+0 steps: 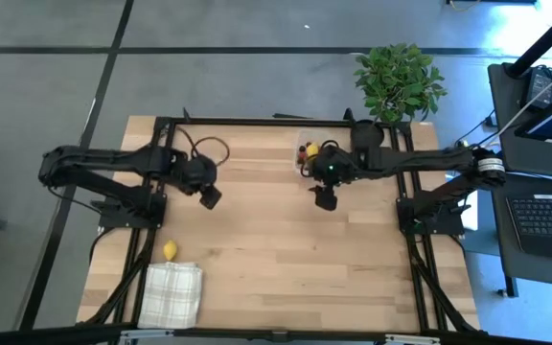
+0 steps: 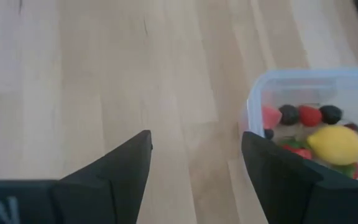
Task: Pick and placing Produce into tupperware
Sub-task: Put the lemon into the transparent bin
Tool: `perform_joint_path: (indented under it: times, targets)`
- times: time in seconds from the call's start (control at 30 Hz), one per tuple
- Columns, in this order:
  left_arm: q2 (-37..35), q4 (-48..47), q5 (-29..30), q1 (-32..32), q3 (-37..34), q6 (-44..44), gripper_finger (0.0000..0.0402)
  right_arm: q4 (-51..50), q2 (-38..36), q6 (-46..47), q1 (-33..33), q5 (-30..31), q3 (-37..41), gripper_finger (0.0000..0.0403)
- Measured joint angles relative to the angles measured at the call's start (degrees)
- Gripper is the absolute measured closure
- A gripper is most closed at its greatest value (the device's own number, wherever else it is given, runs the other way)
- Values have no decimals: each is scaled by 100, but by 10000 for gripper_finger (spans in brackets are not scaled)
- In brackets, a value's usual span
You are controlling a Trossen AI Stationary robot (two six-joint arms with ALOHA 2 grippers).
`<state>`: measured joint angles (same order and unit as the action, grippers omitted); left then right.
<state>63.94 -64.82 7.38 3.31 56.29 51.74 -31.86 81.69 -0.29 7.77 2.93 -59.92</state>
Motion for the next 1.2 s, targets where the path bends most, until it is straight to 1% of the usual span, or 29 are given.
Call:
perform_joint_path:
  times: [0.1,0.23,0.57,0.73,0.87,0.97,1.2]
  targets:
    - [59,-299,-1,-459,-2,1015,111,415,2,-7,18,-1,352,150]
    - [179,-393,-162,-1075,-4,2193,111,978,4,-42,24,-2,733,150]
    - [886,-466,-591,-2525,-4,4380,111,2038,4,-119,24,-3,1259,150]
    - [1139,-814,-1157,-3140,-4,5692,111,2559,4,10,24,-6,1470,150]
    - [1261,-879,-1214,-3585,-4,6416,111,2700,4,19,24,-7,1607,150]
    - [1338,-939,-1207,-3849,-4,6794,111,2757,4,23,24,-7,1611,150]
    - [1357,-834,-1237,-4269,-214,7570,111,2942,4,8,24,-9,1611,150]
